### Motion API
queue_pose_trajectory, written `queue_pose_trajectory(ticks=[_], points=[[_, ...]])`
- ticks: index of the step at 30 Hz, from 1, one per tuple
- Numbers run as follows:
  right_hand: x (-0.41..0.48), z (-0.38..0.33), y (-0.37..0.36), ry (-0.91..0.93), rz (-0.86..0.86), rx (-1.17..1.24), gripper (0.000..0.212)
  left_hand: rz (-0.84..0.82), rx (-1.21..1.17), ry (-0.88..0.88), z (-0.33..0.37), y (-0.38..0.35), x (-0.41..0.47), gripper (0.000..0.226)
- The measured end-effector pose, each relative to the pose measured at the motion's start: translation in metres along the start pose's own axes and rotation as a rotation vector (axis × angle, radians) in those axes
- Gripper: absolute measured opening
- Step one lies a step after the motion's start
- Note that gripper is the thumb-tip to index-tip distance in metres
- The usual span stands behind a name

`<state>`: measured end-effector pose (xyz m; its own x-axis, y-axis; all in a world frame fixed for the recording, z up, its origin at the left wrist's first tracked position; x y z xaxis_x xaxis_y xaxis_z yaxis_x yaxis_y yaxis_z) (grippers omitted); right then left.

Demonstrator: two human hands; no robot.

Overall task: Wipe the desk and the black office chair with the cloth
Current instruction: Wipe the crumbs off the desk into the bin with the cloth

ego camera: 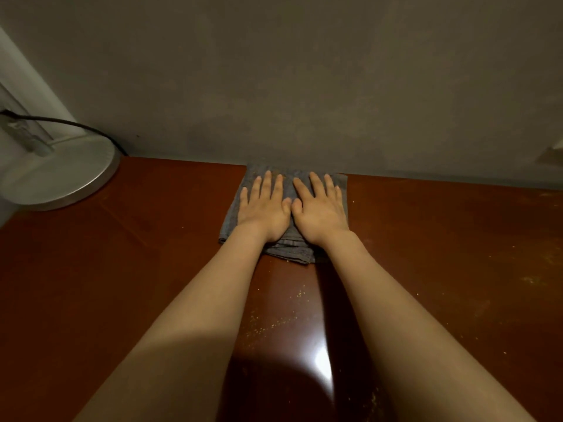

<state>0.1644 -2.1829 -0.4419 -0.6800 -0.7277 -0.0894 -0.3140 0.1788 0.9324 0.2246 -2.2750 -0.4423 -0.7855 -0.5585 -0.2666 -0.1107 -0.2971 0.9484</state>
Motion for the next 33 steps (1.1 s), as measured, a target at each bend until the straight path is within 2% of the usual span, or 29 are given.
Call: queue_pose_trajectory(ticks=[14,20,25,33], points=[[-0.02,-0.061,-0.021,0.04,-0.052,-0.009,0.053,-0.037,-0.006,0.031,-0.061,0.002,-0.04,0.054],[-0.015,-0.098,-0.035,0.091,-0.07,-0.042,0.054,-0.013,0.017,0.097,-0.098,0.006,-0.051,0.053],[-0.018,-0.106,-0.036,0.098,-0.137,-0.14,0.052,-0.007,-0.021,0.124,-0.107,0.004,-0.058,0.053],[-0.047,-0.113,-0.045,0.101,-0.108,-0.096,0.051,-0.052,-0.055,0.109,-0.115,-0.001,-0.087,0.054]])
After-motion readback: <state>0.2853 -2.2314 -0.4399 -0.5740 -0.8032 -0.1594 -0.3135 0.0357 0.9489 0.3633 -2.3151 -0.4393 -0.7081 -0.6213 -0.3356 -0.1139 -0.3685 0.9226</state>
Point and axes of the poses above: each hand's wrist, its own x-axis towards the middle knuckle, its own y-axis out of the back of the hand, z = x × y, the point moved 2 cm from there along x, towards the middle knuckle, and after that the axes turned 3 degrees about y, right-handed, at the moved point
